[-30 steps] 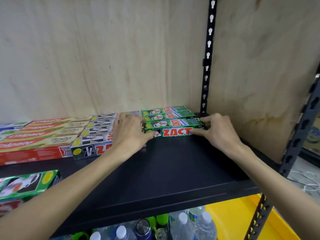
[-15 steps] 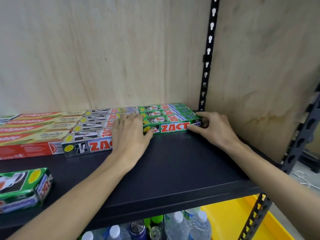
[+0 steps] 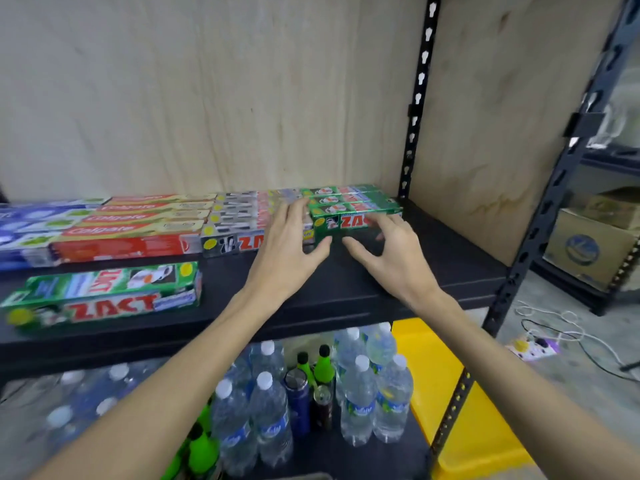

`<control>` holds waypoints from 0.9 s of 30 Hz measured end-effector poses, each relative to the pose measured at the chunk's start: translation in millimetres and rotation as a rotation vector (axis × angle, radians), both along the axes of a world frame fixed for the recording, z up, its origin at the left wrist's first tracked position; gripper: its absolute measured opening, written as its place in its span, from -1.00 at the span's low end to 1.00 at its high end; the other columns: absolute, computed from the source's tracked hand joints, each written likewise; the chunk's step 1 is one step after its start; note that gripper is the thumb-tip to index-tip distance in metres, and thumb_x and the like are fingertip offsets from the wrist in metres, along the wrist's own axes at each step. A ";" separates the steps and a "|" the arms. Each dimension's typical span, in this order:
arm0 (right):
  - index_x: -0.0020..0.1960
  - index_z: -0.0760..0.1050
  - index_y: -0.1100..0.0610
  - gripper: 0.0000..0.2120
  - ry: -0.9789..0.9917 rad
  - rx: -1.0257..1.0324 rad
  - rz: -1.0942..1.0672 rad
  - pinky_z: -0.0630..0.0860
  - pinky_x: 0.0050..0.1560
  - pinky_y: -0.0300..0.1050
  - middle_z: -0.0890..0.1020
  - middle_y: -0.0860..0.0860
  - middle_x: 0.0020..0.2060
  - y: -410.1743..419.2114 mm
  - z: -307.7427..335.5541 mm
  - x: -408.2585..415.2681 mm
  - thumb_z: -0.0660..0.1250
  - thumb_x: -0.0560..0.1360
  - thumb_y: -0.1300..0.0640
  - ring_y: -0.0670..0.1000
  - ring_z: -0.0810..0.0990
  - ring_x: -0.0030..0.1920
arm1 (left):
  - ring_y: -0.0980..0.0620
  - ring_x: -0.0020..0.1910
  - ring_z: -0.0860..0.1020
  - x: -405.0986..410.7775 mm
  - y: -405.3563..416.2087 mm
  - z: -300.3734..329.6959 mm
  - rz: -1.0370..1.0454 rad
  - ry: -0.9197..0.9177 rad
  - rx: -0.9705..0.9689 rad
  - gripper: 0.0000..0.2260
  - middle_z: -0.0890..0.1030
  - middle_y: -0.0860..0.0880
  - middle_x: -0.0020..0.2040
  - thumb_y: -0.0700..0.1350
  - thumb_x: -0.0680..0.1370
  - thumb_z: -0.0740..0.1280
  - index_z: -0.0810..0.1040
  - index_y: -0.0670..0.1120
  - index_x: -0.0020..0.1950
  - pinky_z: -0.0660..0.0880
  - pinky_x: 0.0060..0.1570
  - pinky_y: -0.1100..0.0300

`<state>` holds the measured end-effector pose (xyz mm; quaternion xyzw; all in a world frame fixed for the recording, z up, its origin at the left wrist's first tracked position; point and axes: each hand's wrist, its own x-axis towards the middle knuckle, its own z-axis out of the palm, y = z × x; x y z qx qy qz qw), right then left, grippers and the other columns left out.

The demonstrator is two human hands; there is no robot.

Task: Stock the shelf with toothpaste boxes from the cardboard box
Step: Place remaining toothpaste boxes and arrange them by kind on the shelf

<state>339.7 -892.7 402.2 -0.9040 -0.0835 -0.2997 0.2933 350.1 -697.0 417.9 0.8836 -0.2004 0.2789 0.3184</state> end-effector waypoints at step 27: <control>0.44 0.47 0.14 -0.35 0.034 0.209 0.225 0.53 0.22 0.13 0.63 0.01 0.12 234.5 -19.6 -72.8 0.45 0.50 -0.22 0.11 0.55 0.14 | 0.04 0.13 0.57 -126.2 274.5 -34.0 0.458 0.048 -0.197 -0.40 0.63 0.10 0.14 0.32 0.48 0.40 0.46 0.00 0.38 0.45 0.31 -0.11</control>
